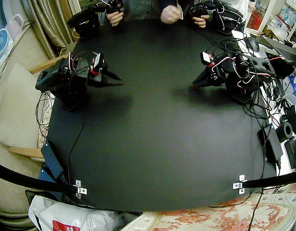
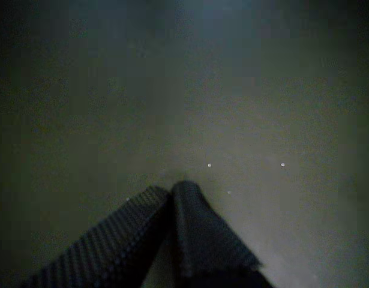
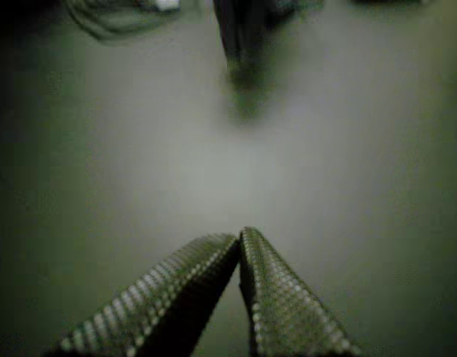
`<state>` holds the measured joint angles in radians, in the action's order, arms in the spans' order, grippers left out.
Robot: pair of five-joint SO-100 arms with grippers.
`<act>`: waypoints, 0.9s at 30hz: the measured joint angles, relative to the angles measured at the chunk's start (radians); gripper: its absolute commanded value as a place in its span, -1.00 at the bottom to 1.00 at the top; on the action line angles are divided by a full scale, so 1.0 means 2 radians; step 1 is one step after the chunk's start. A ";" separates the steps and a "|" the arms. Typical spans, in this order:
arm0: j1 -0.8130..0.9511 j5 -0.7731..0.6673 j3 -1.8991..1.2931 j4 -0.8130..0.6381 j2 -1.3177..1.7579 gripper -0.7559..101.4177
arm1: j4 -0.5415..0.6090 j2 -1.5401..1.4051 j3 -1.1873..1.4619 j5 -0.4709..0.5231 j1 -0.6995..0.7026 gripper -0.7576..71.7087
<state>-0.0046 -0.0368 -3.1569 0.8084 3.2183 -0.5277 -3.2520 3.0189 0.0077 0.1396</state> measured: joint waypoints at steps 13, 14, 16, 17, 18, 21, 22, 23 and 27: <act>0.000 -0.005 0.000 0.000 0.000 -0.99 | -0.242 -0.004 0.000 -0.002 -0.040 -1.00; 0.000 -0.002 0.000 0.001 0.000 -0.99 | -0.242 -0.004 0.000 -0.002 -0.037 -1.00; 0.000 0.000 0.000 0.001 0.000 -0.99 | -0.242 -0.004 0.000 -0.002 -0.035 -1.00; 0.000 -0.002 0.000 0.001 0.000 -0.99 | -0.242 -0.005 0.000 -0.002 -0.035 -1.00; 0.000 -0.005 0.000 0.001 0.000 -0.99 | -0.242 -0.005 0.000 -0.002 -0.035 -1.00; 0.000 -0.001 0.000 0.001 0.000 -0.99 | -0.242 -0.005 0.000 -0.002 -0.035 -1.00; 0.000 0.000 0.000 0.001 0.000 -0.99 | -0.242 -0.005 0.000 -0.002 -0.035 -1.00; 0.000 0.000 0.000 0.001 0.000 -0.99 | -0.242 -0.005 0.000 -0.002 -0.035 -1.00; 0.000 0.000 0.000 0.005 0.000 -0.99 | -0.242 -0.005 0.000 0.002 -0.035 -1.00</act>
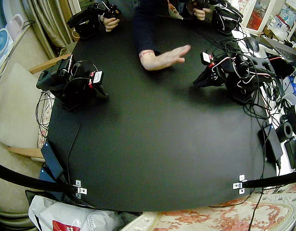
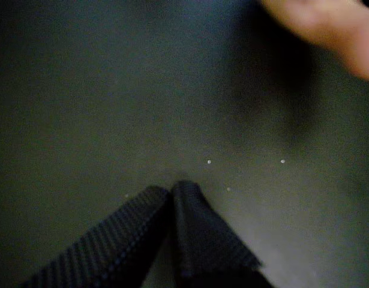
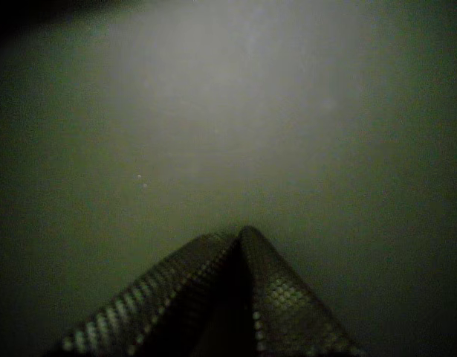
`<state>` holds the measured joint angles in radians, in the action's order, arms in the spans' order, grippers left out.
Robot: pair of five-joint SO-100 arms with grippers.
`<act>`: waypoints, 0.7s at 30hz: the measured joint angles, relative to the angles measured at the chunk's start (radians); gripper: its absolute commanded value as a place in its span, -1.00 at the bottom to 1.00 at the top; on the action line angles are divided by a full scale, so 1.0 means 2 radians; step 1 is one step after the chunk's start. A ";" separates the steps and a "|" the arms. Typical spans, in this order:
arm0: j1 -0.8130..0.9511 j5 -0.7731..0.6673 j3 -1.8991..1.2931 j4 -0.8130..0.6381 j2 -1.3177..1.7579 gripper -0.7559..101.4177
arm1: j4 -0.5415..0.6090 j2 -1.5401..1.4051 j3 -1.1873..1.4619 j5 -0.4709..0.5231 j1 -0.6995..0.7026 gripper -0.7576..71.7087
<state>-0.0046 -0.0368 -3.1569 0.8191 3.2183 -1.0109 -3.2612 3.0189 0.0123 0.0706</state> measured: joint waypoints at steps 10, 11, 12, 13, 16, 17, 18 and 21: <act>-0.028 0.008 0.180 -0.156 0.005 -0.99 | 0.000 0.000 0.000 0.000 0.006 -0.99; -0.034 -0.001 0.180 -0.161 0.001 -0.99 | 0.000 0.000 0.000 0.000 0.008 -0.99; -0.035 -0.015 0.176 -0.146 0.001 -0.99 | 0.000 0.000 0.000 0.000 0.006 -0.99; -0.033 -0.056 0.163 -0.075 0.006 -0.99 | 0.000 0.000 0.000 0.000 0.007 -0.99; -0.024 -0.055 0.158 -0.041 0.004 -0.99 | 0.000 0.000 0.000 0.000 0.008 -0.99; -0.023 -0.044 0.165 -0.060 0.000 -0.99 | 0.000 0.000 0.000 0.000 0.008 -0.99; -0.018 -0.002 0.189 -0.131 0.001 -0.99 | 0.000 0.000 0.000 0.000 0.008 -0.99; -0.004 0.009 0.199 -0.123 0.004 -0.99 | 0.000 0.000 0.000 0.000 0.008 -0.99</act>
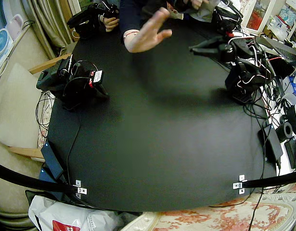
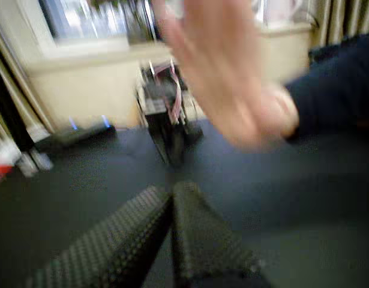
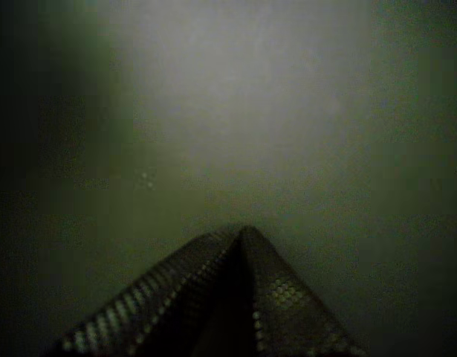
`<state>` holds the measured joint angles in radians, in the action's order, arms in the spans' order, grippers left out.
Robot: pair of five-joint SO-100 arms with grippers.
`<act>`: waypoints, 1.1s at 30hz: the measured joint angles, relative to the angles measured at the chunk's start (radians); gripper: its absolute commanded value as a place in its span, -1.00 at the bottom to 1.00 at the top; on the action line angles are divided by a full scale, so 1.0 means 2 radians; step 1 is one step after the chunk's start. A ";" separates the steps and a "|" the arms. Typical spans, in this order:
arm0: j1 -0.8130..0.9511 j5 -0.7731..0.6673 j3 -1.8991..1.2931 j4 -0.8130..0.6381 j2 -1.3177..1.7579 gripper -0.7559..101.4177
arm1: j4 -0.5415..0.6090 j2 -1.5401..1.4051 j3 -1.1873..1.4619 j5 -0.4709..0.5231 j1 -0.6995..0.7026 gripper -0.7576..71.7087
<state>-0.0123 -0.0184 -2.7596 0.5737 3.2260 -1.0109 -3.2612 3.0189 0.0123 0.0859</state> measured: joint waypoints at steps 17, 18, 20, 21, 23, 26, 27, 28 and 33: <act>0.017 0.023 0.017 -0.029 0.002 -0.35 | 0.000 0.000 0.000 0.000 0.000 -0.99; 0.017 0.015 0.020 -0.010 0.002 -0.15 | 0.000 0.000 0.000 0.000 0.000 -0.99; 0.028 -0.005 -0.009 0.006 0.003 0.02 | 0.000 0.000 0.000 0.000 0.000 -0.99; 0.031 -0.019 -0.038 0.005 0.003 -0.18 | 0.000 0.000 0.000 0.000 0.000 -0.99; 0.022 -0.035 -0.077 -0.041 -0.007 -0.99 | 0.000 0.001 0.000 0.000 0.000 -0.99; 0.014 0.007 -0.036 -0.119 -0.004 -0.59 | 0.000 0.000 0.000 0.000 0.000 -0.99; 0.008 0.033 -0.005 -0.117 -0.003 -0.59 | 0.000 0.000 0.000 0.000 0.000 -0.99; 0.012 0.040 0.006 -0.121 -0.003 -0.62 | 0.000 0.000 0.000 0.000 0.000 -0.99; 0.062 0.015 -0.036 -0.021 -0.002 -0.30 | 0.000 0.001 0.000 0.000 0.000 -0.99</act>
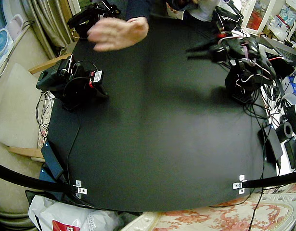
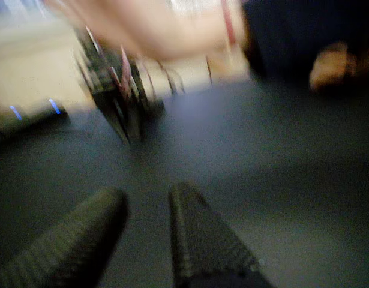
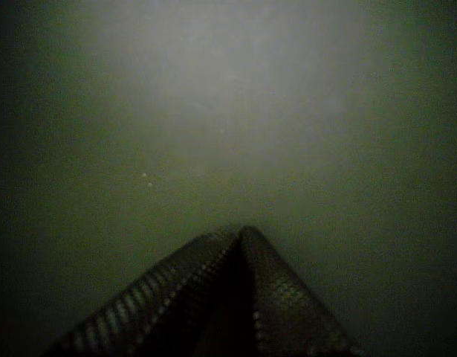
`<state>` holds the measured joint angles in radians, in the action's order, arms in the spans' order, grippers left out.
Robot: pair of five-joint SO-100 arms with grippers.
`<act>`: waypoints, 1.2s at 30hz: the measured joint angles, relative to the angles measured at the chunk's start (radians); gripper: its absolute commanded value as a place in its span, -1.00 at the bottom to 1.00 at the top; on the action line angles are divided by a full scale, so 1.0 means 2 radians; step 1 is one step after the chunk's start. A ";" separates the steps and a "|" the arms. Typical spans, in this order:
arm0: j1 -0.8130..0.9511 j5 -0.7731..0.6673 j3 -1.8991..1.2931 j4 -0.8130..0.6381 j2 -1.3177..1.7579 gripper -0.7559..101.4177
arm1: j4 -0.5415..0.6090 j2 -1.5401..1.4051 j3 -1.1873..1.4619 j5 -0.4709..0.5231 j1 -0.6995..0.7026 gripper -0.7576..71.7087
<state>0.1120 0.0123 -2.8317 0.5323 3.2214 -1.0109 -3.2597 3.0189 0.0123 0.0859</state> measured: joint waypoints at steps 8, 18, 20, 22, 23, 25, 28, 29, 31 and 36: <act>-0.006 0.011 -0.010 -0.216 0.003 -0.99 | -0.001 -0.001 0.000 0.000 0.000 -0.99; -0.030 -0.052 -0.158 -0.420 -0.002 -0.89 | -0.001 -0.001 0.000 0.000 0.002 -0.99; -0.048 -0.046 -0.156 -0.532 -0.002 -0.94 | -0.001 0.000 0.000 0.000 0.004 -0.99; -0.035 -0.056 -0.127 -0.464 -0.002 -0.99 | -0.001 0.000 0.000 0.000 0.008 -0.99; -0.014 -0.059 -0.087 -0.347 -0.002 -0.99 | -0.001 0.000 0.000 0.000 0.008 -0.99; -0.006 -0.073 -0.035 -0.095 -0.002 -0.86 | -0.001 0.000 0.000 0.000 0.008 -0.99; -0.010 -0.035 0.028 0.117 -0.005 -0.86 | -0.001 0.000 0.000 0.000 0.006 -0.99; -0.011 -0.023 0.050 0.132 -0.010 -0.87 | -0.001 0.000 0.000 0.000 0.001 -0.99; -0.011 0.001 0.150 0.180 -0.037 -0.91 | -0.001 -0.001 0.000 0.000 0.002 -0.99; 0.035 0.042 0.103 0.097 -0.011 -0.38 | -0.001 -0.001 0.000 0.000 0.002 -0.99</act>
<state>0.1810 0.0966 -2.6262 0.7256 3.1999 -1.0124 -3.2612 3.0189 0.0123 0.0905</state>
